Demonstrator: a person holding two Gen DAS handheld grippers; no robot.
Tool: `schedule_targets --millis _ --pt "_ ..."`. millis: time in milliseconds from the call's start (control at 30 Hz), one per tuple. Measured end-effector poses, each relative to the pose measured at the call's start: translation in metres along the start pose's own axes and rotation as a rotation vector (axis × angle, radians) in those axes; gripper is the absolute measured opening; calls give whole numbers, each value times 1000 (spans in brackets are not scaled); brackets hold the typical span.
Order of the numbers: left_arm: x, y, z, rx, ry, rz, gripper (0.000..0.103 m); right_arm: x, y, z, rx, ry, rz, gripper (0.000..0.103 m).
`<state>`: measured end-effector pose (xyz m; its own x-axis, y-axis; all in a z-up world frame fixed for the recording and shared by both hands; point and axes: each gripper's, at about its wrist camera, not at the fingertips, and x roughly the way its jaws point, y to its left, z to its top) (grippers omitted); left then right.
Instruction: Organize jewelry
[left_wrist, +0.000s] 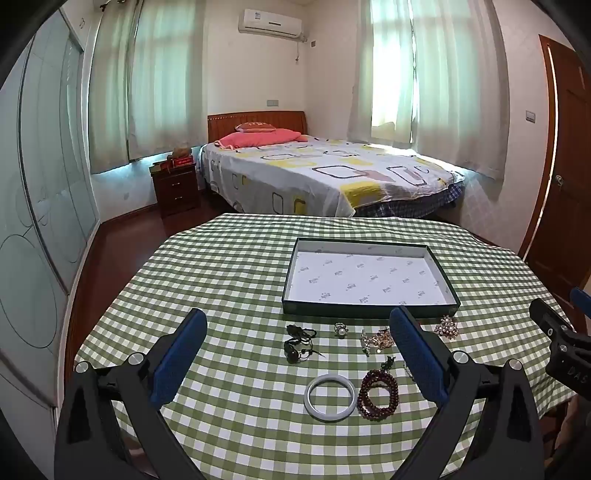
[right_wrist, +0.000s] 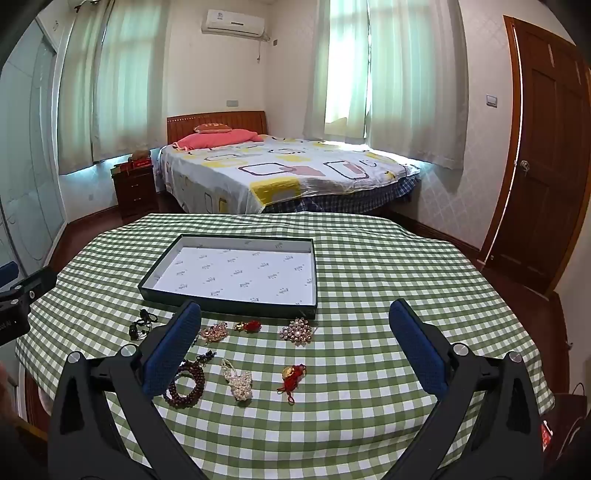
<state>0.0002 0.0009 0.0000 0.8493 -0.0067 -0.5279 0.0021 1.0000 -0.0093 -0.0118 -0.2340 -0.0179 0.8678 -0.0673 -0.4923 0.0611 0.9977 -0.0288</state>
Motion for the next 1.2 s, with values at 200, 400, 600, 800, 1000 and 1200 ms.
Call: schedule_targets --millis 200,400,600,800,1000,1200 --pt "0 3 0 -3 2 1 96 -1 0 0 0 1 -1 99" --pt "-2 0 0 -10 2 -2 96 0 1 0 0 4 0 99" --pt "-3 -2 0 4 6 -5 96 -1 0 0 1 3 1 99" --pt "-3 -3 0 5 6 -3 96 -1 1 0 0 3 1 99" --pt "-2 -3 -1 3 8 -4 96 0 1 0 1 4 1 99" --pt "-2 -1 -4 2 10 -6 96 0 0 0 1 5 1 99"
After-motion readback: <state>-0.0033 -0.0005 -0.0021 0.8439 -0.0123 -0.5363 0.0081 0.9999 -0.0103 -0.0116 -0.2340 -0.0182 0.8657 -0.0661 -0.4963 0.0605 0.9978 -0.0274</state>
